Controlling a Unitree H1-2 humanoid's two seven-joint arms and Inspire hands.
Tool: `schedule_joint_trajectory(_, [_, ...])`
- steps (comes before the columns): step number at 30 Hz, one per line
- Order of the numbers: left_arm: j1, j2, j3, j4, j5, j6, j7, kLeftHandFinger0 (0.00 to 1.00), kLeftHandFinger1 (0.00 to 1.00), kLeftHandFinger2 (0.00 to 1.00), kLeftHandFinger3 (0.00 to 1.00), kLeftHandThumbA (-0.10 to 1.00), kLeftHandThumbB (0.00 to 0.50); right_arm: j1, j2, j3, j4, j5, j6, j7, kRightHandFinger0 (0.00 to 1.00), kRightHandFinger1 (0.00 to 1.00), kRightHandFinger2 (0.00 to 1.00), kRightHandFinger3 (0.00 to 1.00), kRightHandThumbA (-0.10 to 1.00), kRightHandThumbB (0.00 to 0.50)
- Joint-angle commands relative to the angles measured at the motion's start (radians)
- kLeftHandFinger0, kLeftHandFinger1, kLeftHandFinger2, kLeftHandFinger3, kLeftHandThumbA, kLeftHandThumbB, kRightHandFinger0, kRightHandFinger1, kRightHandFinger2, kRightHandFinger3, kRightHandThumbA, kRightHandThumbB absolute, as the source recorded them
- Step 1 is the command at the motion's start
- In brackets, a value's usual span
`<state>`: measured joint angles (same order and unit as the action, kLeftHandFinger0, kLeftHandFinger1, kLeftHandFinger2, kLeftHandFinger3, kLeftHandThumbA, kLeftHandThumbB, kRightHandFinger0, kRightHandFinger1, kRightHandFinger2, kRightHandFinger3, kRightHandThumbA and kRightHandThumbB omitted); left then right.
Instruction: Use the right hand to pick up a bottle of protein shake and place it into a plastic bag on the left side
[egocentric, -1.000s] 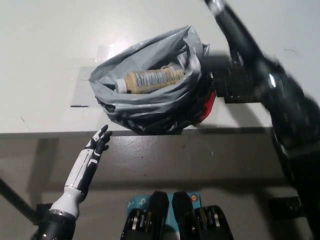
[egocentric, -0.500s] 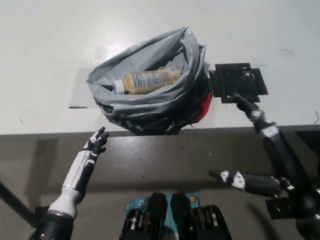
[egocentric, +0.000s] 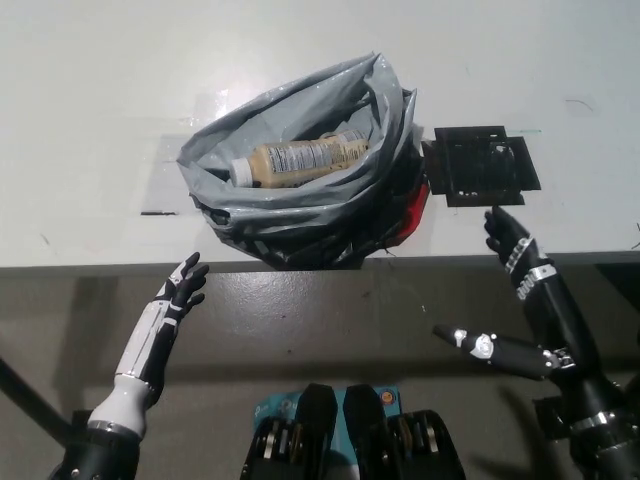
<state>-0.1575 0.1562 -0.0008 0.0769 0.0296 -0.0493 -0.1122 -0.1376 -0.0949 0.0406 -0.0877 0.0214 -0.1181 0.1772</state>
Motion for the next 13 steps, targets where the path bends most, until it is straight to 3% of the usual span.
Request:
schedule_joint_trajectory(1, [0.001,0.01,-0.003,-0.033,-0.008,-0.009,-0.011,1.0,1.0,1.0,1.0,1.0,0.067,-0.04,-0.008,-0.006,0.104,-0.01,-0.082,-0.013,1.0,1.0,1.0,1.0,1.0,0.294])
schedule_joint_trajectory(3, [-0.001,0.009,-0.004,-0.032,-0.008,-0.014,-0.011,1.0,1.0,1.0,1.0,1.0,0.063,-0.055,-0.016,-0.001,0.174,-0.019,-0.091,-0.009,1.0,1.0,1.0,1.0,1.0,0.263])
schedule_joint_trajectory(4, [-0.002,0.009,-0.004,-0.03,-0.007,-0.017,-0.01,1.0,1.0,1.0,1.0,1.0,0.072,-0.061,-0.02,0.002,0.215,-0.02,-0.09,-0.005,1.0,1.0,1.0,1.0,0.98,0.211])
schedule_joint_trajectory(6, [-0.005,0.008,-0.006,-0.027,-0.006,-0.017,-0.01,1.0,1.0,1.0,1.0,1.0,0.074,-0.069,-0.025,0.004,0.267,-0.02,-0.096,0.002,1.0,1.0,1.0,1.0,0.96,0.187])
schedule_joint_trajectory(9, [-0.009,0.009,-0.007,-0.025,-0.007,-0.019,-0.013,1.0,1.0,1.0,1.0,1.0,0.082,-0.072,-0.032,0.014,0.322,-0.033,-0.102,0.005,1.0,1.0,1.0,1.0,0.94,0.215])
schedule_joint_trajectory(13, [-0.008,0.009,-0.006,-0.027,-0.01,-0.013,-0.014,1.0,1.0,1.0,1.0,1.0,0.086,-0.061,-0.034,0.024,0.323,-0.039,-0.109,0.006,1.0,1.0,1.0,1.0,0.94,0.209])
